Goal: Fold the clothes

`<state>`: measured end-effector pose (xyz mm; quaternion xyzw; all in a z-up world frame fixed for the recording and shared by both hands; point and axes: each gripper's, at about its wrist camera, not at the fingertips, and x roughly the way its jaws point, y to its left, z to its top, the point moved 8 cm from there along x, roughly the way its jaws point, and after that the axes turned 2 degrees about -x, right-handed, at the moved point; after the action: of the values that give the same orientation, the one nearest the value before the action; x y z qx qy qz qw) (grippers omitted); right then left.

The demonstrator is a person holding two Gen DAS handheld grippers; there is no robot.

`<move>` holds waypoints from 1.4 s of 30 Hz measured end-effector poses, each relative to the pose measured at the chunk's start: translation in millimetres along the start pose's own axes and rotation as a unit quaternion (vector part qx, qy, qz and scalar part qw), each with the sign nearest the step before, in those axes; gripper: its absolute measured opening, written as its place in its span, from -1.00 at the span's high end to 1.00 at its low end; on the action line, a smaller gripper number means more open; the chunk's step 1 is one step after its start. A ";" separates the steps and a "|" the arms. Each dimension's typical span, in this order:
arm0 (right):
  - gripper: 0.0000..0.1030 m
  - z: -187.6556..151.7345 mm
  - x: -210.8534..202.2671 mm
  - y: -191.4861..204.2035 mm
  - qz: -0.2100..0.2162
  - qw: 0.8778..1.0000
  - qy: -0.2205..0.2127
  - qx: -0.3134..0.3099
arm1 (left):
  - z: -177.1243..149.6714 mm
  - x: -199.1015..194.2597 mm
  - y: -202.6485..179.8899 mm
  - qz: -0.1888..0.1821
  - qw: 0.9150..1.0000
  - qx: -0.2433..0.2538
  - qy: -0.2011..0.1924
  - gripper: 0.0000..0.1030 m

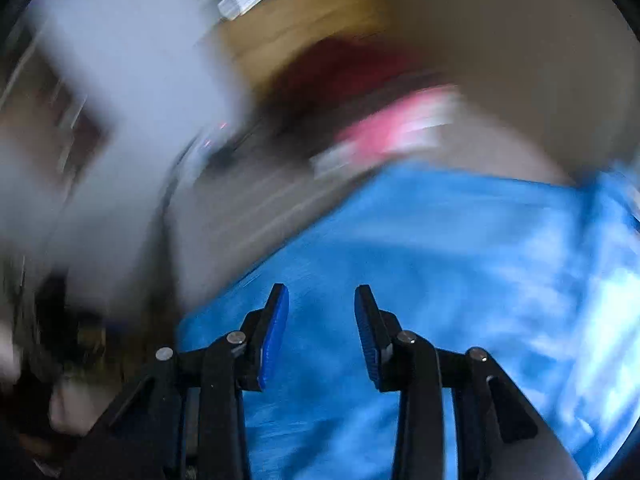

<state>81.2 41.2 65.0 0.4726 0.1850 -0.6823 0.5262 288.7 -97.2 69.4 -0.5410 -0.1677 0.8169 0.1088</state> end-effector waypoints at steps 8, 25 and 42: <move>0.34 -11.5 109.8 134.4 -0.005 0.975 0.141 -0.174 | 7.9 22.1 -2.5 -0.008 0.998 0.032 -0.059 0.19; 0.30 113.6 122.5 -165.5 -0.195 0.943 0.109 0.248 | 87.5 84.4 -27.0 0.020 0.997 0.066 -0.038 0.14; 0.94 104.9 156.6 -196.8 -0.179 0.939 0.152 0.252 | 90.6 115.6 -32.3 0.033 0.995 0.088 0.017 0.14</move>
<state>-141.7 -48.2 -63.8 0.6470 0.1663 -0.7096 0.2242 160.0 -40.1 16.6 -0.5481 -0.0760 0.8224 0.1319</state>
